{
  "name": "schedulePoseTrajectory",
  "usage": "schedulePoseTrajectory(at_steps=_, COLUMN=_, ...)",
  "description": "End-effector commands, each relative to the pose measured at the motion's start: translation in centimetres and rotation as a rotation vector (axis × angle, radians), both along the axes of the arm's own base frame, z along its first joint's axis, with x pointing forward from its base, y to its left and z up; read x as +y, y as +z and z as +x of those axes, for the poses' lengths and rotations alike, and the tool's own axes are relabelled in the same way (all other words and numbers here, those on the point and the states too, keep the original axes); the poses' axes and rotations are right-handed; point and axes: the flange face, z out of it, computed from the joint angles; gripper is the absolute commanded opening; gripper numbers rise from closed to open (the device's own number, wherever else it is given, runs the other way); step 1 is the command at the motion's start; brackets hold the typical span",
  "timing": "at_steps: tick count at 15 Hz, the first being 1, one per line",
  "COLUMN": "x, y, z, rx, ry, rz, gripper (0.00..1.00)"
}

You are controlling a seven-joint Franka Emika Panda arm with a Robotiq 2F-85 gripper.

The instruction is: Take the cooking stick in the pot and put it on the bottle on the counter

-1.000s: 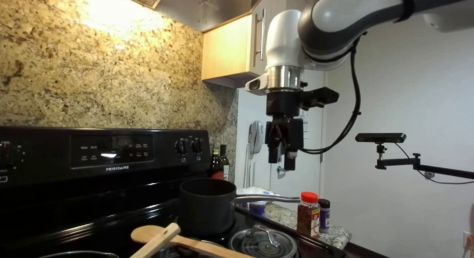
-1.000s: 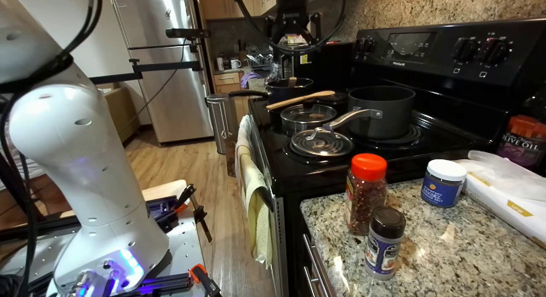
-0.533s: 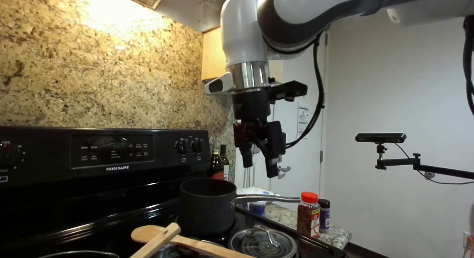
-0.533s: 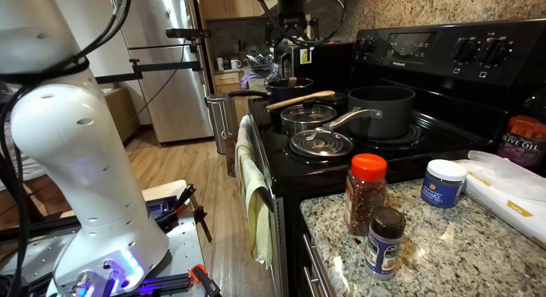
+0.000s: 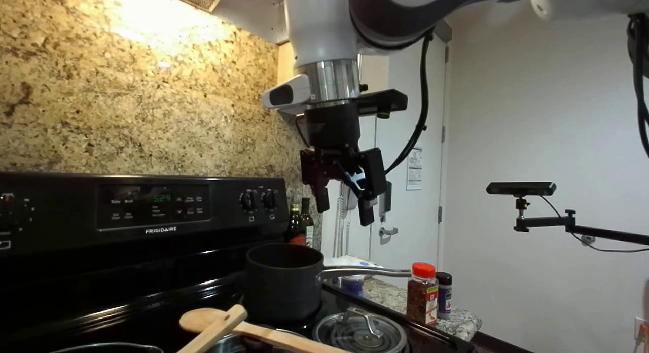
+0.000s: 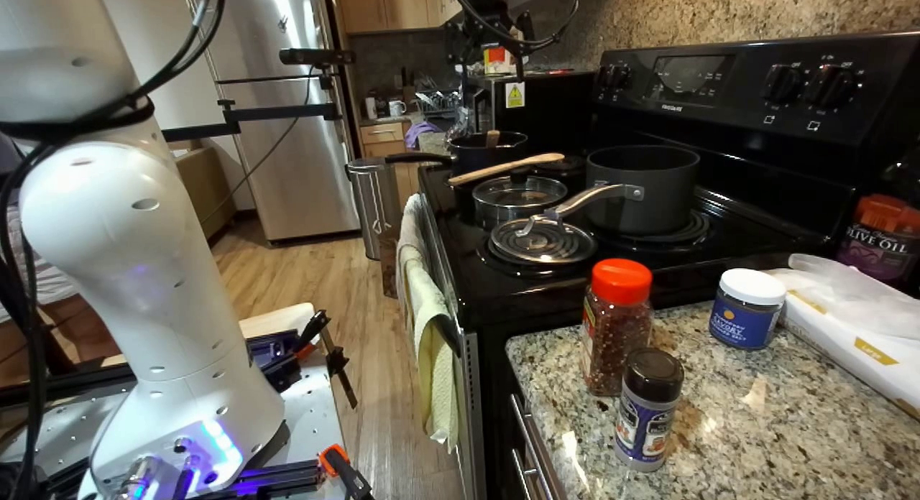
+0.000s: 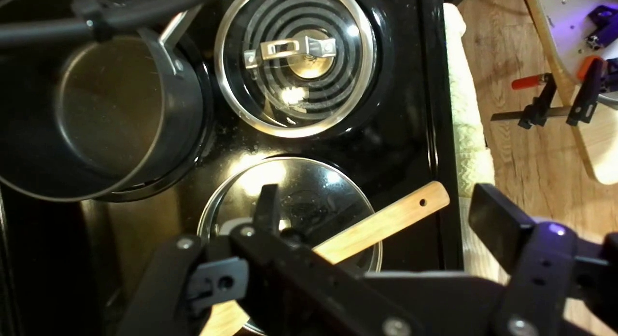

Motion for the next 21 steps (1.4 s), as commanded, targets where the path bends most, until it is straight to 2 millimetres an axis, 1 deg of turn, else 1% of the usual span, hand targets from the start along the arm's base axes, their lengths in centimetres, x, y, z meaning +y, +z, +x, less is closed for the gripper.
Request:
schedulePoseTrajectory(at_steps=1, x=-0.3, y=0.0, z=0.1, rx=-0.004, ry=-0.012, rz=-0.004, gripper=1.00)
schedulePoseTrajectory(at_steps=3, x=0.6, y=-0.6, z=0.9, rx=-0.011, ry=0.036, rz=0.041, gripper=1.00)
schedulePoseTrajectory(at_steps=7, x=3.7, y=-2.5, z=2.7, rx=-0.049, ry=0.117, rz=0.120, gripper=1.00)
schedulePoseTrajectory(at_steps=11, x=5.6, y=-4.5, z=3.4, rx=-0.032, ry=0.175, rz=0.148, gripper=1.00)
schedulePoseTrajectory(at_steps=16, x=9.2, y=-6.2, z=3.2, rx=0.023, ry=0.136, rz=0.152, gripper=1.00)
schedulePoseTrajectory(at_steps=21, x=11.4, y=-7.4, z=4.0, rx=0.023, ry=0.069, rz=0.149, gripper=1.00)
